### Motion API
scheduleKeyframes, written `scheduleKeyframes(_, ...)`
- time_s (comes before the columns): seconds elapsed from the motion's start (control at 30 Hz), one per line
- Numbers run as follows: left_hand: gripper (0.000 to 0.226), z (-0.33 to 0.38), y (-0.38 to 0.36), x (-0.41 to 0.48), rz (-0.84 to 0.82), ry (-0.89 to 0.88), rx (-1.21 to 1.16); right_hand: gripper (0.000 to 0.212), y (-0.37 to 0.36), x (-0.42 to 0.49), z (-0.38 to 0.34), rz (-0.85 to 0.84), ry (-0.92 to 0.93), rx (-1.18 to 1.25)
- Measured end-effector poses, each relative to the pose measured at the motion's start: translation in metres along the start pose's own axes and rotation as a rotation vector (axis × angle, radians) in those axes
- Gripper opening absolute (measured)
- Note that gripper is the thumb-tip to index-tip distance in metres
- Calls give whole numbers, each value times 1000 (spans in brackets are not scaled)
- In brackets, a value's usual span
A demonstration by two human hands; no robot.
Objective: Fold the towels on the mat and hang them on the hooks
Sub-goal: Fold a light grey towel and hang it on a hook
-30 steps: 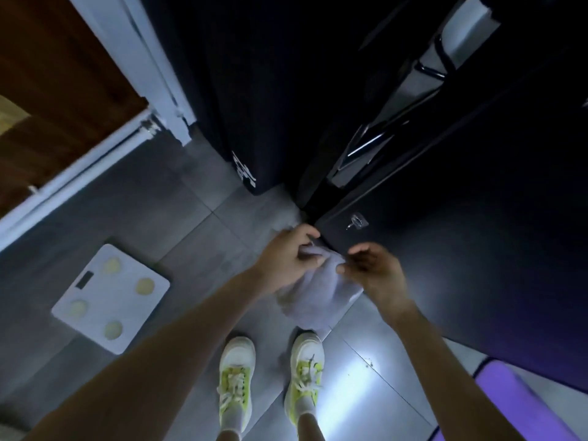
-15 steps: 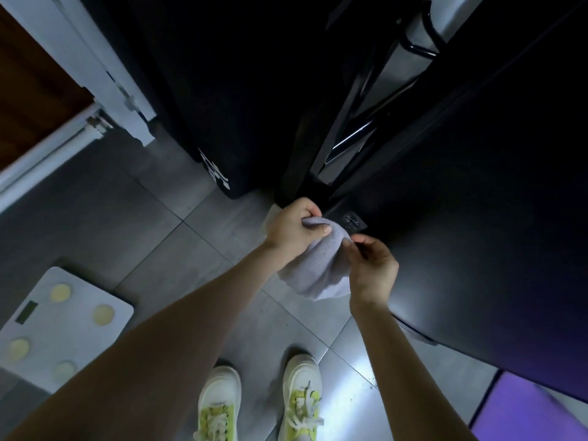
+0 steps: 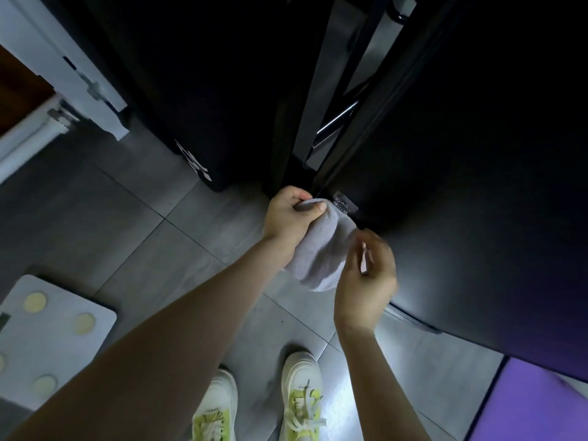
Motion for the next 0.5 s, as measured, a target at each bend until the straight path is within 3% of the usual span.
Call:
scheduleKeyframes(0.07,16,-2,-2,0,18,21,-13,16,2,-6,3,40,90,-76)
scheduleKeyframes(0.17,16,-7,-4,1,29,27,-48,24,-19,-3,13,-101,64,-95)
scheduleKeyframes(0.37,17,-18,-5,3,52,104,-63,28,-40,4,25,-212,-175,107)
scheduleKeyframes(0.5,30,-22,0,4,88,108,14,24,-40,6,28,-266,-299,208)
Point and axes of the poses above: each hand's wrist, its own x-axis towards the middle knuckle, its own y-axis out of the back of the hand, z = x × y, the point moved 6 cm from there along x, towards the middle knuckle, and after that the axes turned 9 degrees about -y, right-handed, at the moved point
